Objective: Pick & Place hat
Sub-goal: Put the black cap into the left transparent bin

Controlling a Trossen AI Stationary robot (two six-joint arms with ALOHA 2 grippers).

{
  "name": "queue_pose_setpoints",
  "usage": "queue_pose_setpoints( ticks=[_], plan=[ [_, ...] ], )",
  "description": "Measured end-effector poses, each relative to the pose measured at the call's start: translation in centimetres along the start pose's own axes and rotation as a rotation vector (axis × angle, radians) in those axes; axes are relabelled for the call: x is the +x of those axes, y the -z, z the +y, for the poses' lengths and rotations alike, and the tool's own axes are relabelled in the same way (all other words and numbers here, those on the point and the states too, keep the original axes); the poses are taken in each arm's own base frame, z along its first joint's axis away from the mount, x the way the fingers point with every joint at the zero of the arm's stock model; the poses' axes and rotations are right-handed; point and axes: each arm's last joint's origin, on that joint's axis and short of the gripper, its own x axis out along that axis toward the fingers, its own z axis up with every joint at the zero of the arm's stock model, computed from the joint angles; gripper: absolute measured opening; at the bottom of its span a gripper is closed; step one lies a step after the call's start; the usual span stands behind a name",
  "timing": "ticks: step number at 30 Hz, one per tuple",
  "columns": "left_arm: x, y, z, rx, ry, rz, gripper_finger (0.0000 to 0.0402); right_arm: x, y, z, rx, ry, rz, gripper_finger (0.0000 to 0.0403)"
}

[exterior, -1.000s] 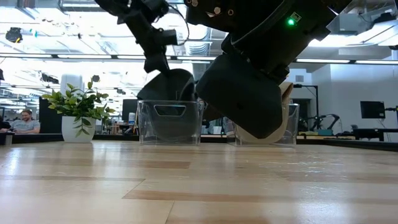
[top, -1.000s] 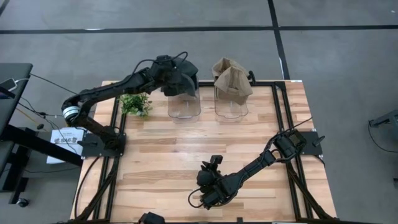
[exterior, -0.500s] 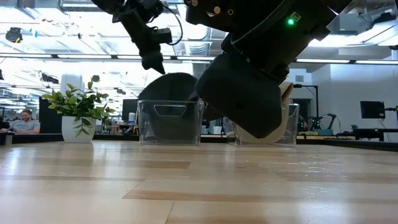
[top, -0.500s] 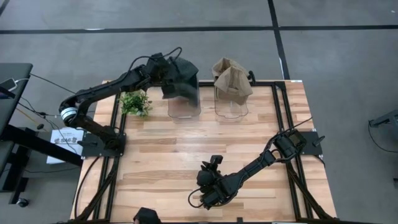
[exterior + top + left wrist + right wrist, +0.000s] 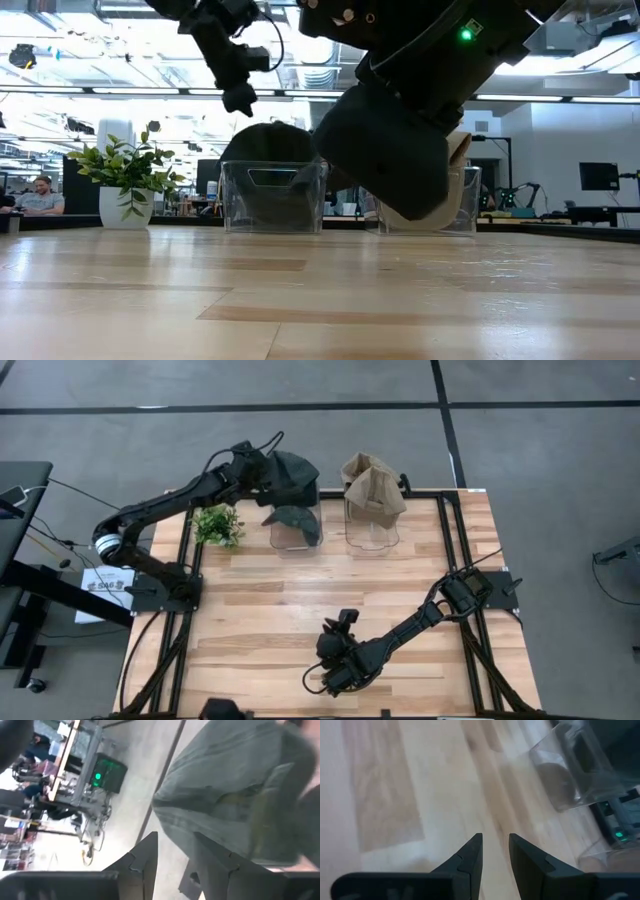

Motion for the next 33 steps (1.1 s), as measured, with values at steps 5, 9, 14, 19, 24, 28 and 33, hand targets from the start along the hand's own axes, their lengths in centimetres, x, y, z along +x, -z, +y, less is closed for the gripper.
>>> queue_pose_setpoints(
  ticks=[5, 9, 14, 19, 24, 28, 33],
  plan=[
    [-4.3, -0.2, 0.3, -0.064, 0.045, -0.096, 0.0118, 0.0, -0.3, -0.6, 0.022, 0.032, -0.016, 0.0064],
    [-9.6, 0.3, 0.9, -0.217, 0.145, -0.238, 0.0118, -0.6, -1.7, -2.5, 0.086, 0.005, -0.023, 0.0010],
    [-15.7, 2.3, 0.7, -0.432, 0.507, -0.401, 0.0118, -2.6, -3.8, -6.3, 0.157, 0.017, -0.091, 0.0002],
    [-19.2, 5.0, -2.2, -0.511, 0.807, -0.464, 0.0118, -3.5, -7.2, -11.4, 0.213, -0.161, -0.151, 0.0001],
    [-20.4, 8.1, -6.6, -0.530, 0.965, -0.483, 0.0118, -1.4, -10.2, -16.0, 0.208, -0.453, -0.274, 0.0000],
    [-20.6, 10.0, -9.6, -0.570, 1.055, -0.528, 0.0118, 2.2, -10.3, -19.4, 0.235, -0.533, -0.227, 0.0000],
    [-20.6, 11.1, -11.8, -0.576, 1.086, -0.539, 0.0118, 7.1, -9.1, -22.1, 0.232, -0.449, -0.115, 0.0000]
  ],
)
